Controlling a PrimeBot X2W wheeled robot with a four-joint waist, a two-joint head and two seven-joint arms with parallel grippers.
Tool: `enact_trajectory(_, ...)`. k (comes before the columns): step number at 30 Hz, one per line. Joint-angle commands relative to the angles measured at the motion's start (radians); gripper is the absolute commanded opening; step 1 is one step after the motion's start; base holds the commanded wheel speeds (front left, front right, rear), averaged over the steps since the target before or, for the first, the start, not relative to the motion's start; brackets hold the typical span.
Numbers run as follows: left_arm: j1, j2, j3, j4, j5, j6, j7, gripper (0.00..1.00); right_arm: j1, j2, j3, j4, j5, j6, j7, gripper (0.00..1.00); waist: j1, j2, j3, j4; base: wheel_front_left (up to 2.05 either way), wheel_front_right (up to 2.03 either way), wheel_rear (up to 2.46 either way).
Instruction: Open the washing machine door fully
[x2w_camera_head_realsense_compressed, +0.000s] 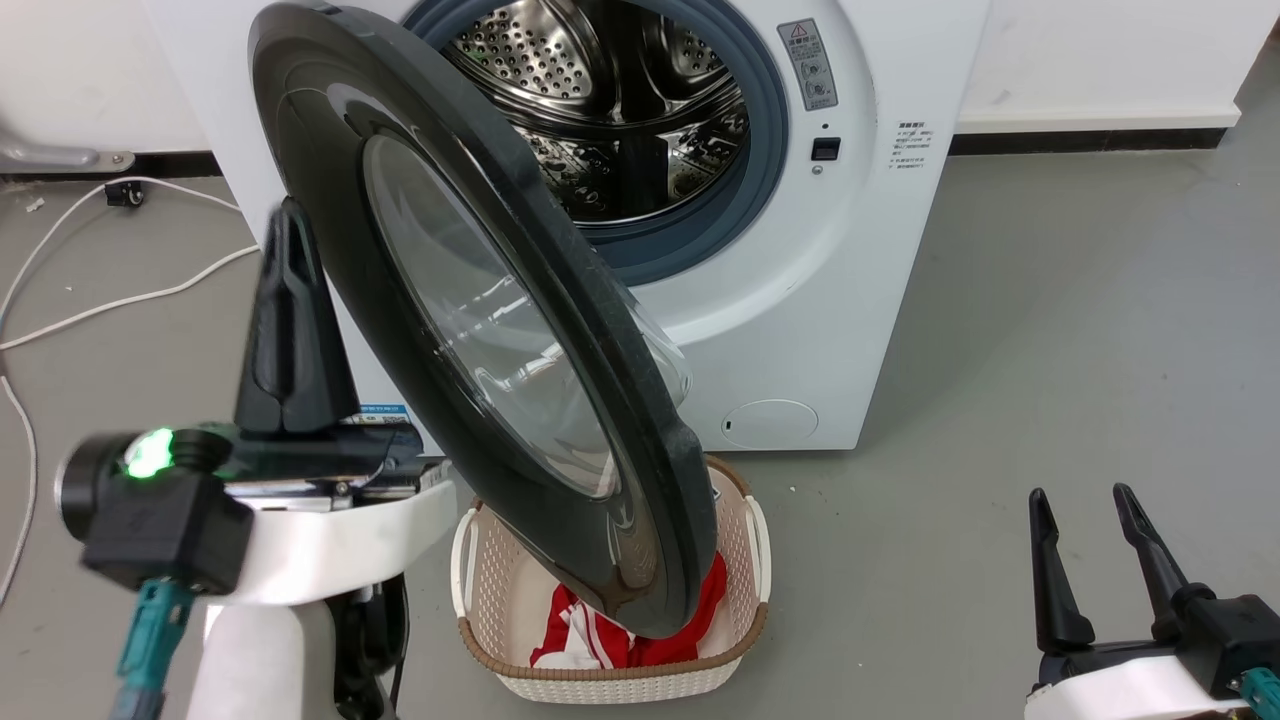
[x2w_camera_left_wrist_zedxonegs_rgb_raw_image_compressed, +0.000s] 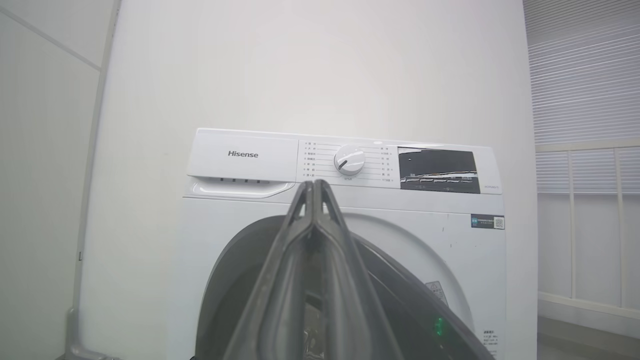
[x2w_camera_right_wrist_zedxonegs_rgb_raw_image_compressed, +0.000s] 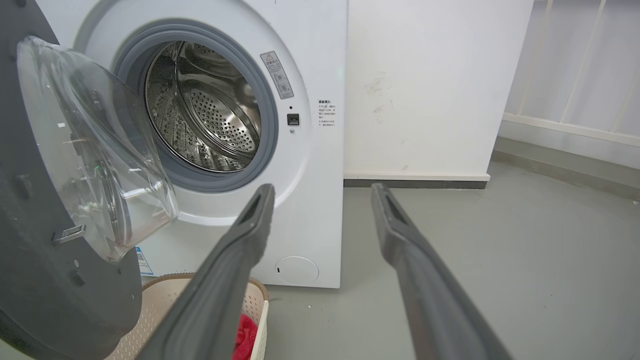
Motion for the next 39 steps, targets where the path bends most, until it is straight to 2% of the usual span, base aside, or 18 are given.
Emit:
enact_trajectory(1, -0.013, -0.001, -0.006, -0.02, 0.003, 0.001, -0.002, 0.0, 0.0, 0.003, 0.0, -0.004, 0.002, -0.001, 0.002, 1.0, 0.0, -0.0001, 0.0, 0.0, 0.0, 0.0, 0.0)
enact_trajectory(6, -0.075, -0.001, -0.064, -0.165, 0.008, -0.009, -0.002, 0.0, 0.002, 0.003, -0.001, -0.006, 0.004, -0.001, 0.004, 1.0, 0.0, -0.0001, -0.001, -0.003, 0.0, 0.0, 0.0)
enact_trajectory(10, -0.111, -0.001, -0.175, -0.221, -0.013, -0.022, -0.001, 0.0, 0.005, 0.003, -0.001, -0.006, 0.007, -0.001, 0.006, 1.0, 0.0, -0.0001, -0.003, -0.006, 0.0, 0.0, 0.0)
enact_trajectory(18, -0.098, 0.0, -0.484, -0.14, -0.099, -0.08, 0.012, 0.0, 0.01, 0.003, 0.004, -0.003, 0.012, -0.001, 0.012, 1.0, 0.0, -0.0001, -0.006, -0.013, 0.0, 0.0, 0.0)
enact_trajectory(22, -0.051, 0.0, -0.58, -0.068, -0.131, -0.091, 0.059, 0.0, 0.008, 0.003, 0.003, -0.001, 0.017, -0.001, 0.013, 1.0, 0.0, -0.0001, -0.003, -0.016, 0.0, 0.0, 0.0)
enact_trajectory(26, 0.025, 0.025, -0.619, -0.002, -0.155, -0.086, 0.113, 0.0, 0.01, 0.003, 0.003, 0.002, 0.022, -0.001, 0.012, 1.0, 0.0, -0.0001, 0.001, -0.017, 0.0, 0.0, 0.0)
enact_trajectory(31, 0.11, 0.063, -0.626, 0.059, -0.174, -0.058, 0.167, 0.0, 0.012, 0.003, 0.008, 0.01, 0.027, -0.001, 0.011, 1.0, 0.0, -0.0001, 0.007, -0.015, 0.0, 0.0, 0.0)
enact_trajectory(35, 0.16, 0.087, -0.617, 0.084, -0.172, -0.025, 0.185, 0.0, 0.006, 0.003, 0.013, 0.014, 0.033, -0.001, 0.009, 1.0, 0.0, -0.0001, 0.014, -0.013, 0.0, 0.0, 0.0)
enact_trajectory(39, 0.177, 0.087, -0.612, 0.113, -0.175, -0.007, 0.179, 0.0, -0.003, 0.003, 0.016, 0.019, 0.04, -0.001, 0.007, 1.0, 0.0, -0.0001, 0.024, -0.01, 0.0, 0.0, 0.0)
